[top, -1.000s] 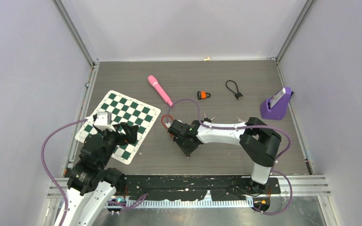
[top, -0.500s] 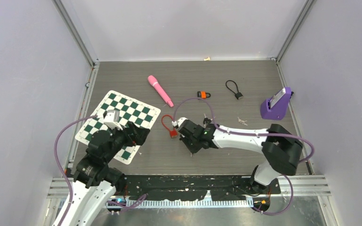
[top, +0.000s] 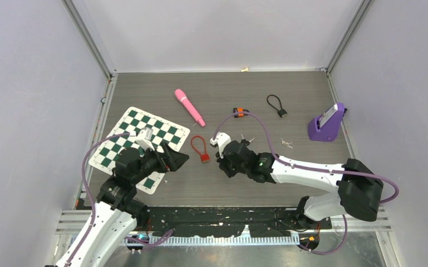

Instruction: Unlock with the key

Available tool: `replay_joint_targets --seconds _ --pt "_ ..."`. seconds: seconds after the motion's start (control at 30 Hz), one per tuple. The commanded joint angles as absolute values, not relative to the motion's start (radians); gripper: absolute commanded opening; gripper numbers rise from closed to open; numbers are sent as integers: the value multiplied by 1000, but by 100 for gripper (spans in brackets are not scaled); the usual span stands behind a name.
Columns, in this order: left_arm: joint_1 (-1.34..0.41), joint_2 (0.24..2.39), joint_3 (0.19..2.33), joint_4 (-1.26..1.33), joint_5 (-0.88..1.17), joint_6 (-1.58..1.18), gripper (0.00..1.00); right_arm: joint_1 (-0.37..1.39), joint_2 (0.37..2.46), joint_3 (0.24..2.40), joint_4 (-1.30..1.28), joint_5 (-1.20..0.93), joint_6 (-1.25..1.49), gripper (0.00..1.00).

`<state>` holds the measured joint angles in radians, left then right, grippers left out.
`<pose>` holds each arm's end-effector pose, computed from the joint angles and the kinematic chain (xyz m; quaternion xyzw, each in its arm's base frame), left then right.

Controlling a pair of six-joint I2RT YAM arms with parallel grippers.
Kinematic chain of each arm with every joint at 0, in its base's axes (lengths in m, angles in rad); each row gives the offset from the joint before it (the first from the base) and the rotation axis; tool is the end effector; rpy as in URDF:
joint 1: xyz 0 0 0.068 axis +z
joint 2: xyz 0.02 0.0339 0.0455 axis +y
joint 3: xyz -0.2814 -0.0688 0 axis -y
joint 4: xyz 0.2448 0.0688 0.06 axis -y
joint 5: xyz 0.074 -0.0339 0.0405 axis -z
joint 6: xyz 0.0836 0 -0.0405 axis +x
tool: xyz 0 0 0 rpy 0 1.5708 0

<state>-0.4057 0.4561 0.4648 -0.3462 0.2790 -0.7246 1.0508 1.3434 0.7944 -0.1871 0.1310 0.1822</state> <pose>0.1354 -0.0832 0.2485 -0.0489 0.8104 -0.4025 0.4229 0.1650 0.2662 0.2058 -0.3598 0.8387 0.1850 0.3646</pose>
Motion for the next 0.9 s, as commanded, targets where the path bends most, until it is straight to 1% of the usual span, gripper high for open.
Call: replay_joint_targets --seconds 0.0,0.03,0.17,0.23,0.27,0.3,0.33,0.4,0.57,0.67,0.87 --pt "-410 439 464 -289 294 -730 88 1048 1367 753 -71 171 193 5" --pt "-410 431 465 -301 286 -721 88 1049 1391 755 -102 172 203 5" --pt "-410 401 471 -350 248 -684 88 1051 1421 760 -227 146 255 13" --pt "-410 392 473 -371 238 -669 88 1054 1411 755 -294 136 292 20" --pt "-410 386 475 -379 232 -663 88 1057 1408 760 -351 132 316 28" --pt "-410 383 474 -383 227 -657 88 1059 1404 767 -377 121 326 32" --pt "-410 380 475 -386 223 -653 88 1060 1402 779 -431 117 344 38" --pt "-410 380 477 -387 221 -648 88 1062 1396 801 -505 114 368 42" --pt "-410 392 482 -390 224 -641 88 1057 1398 868 -611 158 385 46" --pt "-410 395 480 -392 230 -641 88 1032 1412 887 -606 161 366 46" --pt "-410 397 482 -405 233 -638 88 970 1490 930 -553 90 352 46"
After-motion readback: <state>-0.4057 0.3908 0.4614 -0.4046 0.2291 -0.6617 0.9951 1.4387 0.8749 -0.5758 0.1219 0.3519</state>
